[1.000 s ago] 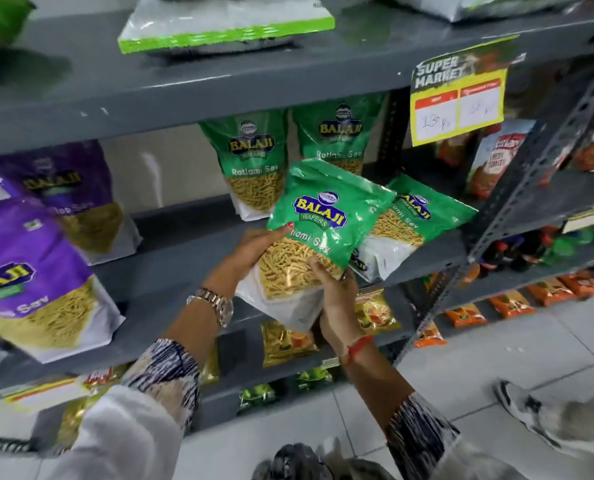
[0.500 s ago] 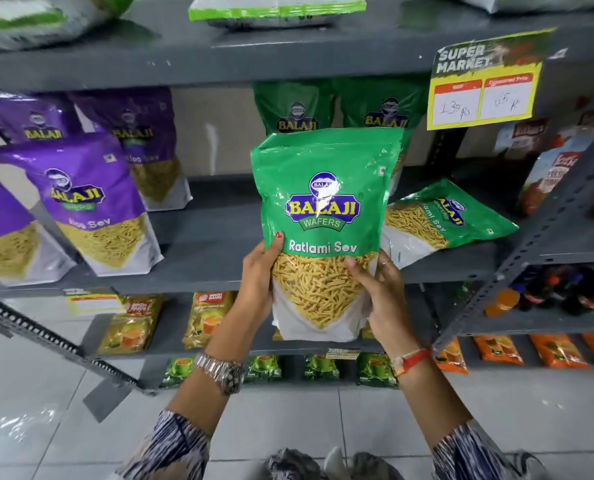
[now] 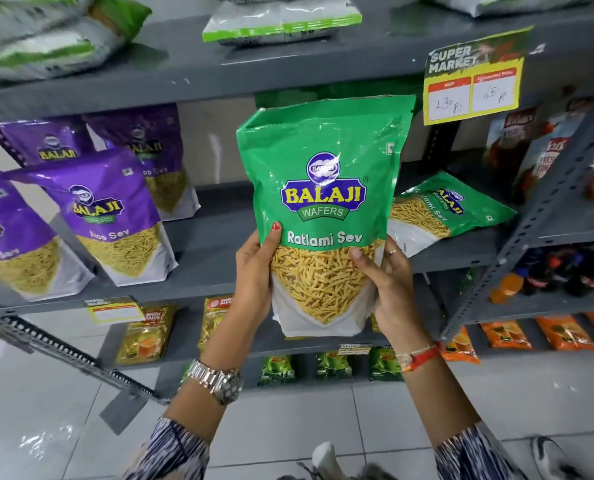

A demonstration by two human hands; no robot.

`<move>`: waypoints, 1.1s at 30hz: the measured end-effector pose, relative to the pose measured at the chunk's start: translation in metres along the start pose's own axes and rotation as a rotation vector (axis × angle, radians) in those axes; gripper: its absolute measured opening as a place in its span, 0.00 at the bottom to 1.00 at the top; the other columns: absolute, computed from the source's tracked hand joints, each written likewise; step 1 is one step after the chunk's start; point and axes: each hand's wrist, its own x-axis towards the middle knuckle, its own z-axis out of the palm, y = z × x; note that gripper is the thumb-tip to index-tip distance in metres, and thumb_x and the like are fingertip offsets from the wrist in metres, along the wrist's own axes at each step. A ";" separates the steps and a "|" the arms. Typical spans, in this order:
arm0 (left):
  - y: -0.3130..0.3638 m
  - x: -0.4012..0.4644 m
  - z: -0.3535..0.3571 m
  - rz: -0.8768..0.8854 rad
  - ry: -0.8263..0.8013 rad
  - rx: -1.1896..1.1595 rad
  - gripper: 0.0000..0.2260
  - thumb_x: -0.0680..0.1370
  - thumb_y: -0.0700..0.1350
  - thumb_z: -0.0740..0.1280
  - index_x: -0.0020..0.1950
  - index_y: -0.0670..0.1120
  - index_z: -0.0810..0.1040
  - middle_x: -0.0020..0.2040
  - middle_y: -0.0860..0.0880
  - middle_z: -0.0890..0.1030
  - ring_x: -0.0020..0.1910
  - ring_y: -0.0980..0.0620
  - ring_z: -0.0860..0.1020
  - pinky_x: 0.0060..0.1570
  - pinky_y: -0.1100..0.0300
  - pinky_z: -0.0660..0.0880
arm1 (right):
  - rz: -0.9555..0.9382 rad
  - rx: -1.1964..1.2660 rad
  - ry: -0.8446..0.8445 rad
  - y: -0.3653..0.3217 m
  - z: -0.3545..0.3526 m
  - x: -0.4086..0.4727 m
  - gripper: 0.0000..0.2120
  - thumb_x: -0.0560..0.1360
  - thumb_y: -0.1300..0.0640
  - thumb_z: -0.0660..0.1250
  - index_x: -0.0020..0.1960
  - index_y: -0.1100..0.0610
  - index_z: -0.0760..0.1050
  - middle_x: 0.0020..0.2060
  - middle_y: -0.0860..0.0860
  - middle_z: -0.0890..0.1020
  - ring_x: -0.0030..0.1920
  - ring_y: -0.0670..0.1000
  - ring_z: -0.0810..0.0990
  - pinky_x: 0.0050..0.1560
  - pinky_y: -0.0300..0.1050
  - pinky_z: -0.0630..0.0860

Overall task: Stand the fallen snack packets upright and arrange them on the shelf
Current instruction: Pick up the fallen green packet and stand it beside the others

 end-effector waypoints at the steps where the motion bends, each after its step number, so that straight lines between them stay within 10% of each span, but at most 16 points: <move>1: -0.001 0.000 -0.001 0.001 0.009 0.004 0.09 0.77 0.44 0.62 0.53 0.44 0.79 0.45 0.48 0.86 0.45 0.49 0.84 0.47 0.54 0.81 | 0.015 0.003 0.001 0.002 0.000 0.000 0.28 0.57 0.47 0.81 0.56 0.50 0.80 0.55 0.53 0.84 0.62 0.61 0.78 0.66 0.62 0.71; 12: -0.019 0.050 -0.013 -0.011 0.014 0.149 0.12 0.77 0.41 0.62 0.57 0.36 0.77 0.41 0.53 0.86 0.43 0.53 0.84 0.47 0.57 0.81 | 0.091 -0.173 -0.051 0.017 -0.010 0.048 0.22 0.73 0.62 0.70 0.65 0.58 0.72 0.60 0.56 0.81 0.62 0.56 0.79 0.62 0.54 0.76; 28: -0.043 0.145 -0.017 -0.052 0.088 0.096 0.14 0.77 0.39 0.62 0.61 0.37 0.74 0.40 0.55 0.86 0.42 0.56 0.83 0.44 0.62 0.80 | 0.150 -0.451 -0.117 0.050 -0.010 0.155 0.37 0.67 0.48 0.74 0.73 0.52 0.64 0.70 0.54 0.73 0.70 0.53 0.71 0.70 0.59 0.69; 33: -0.045 0.135 0.004 0.135 0.386 -0.065 0.18 0.73 0.41 0.70 0.61 0.40 0.74 0.49 0.51 0.80 0.47 0.53 0.79 0.50 0.61 0.78 | 0.097 -0.395 -0.085 0.036 -0.011 0.146 0.34 0.71 0.62 0.73 0.73 0.59 0.62 0.70 0.58 0.72 0.70 0.54 0.70 0.72 0.53 0.67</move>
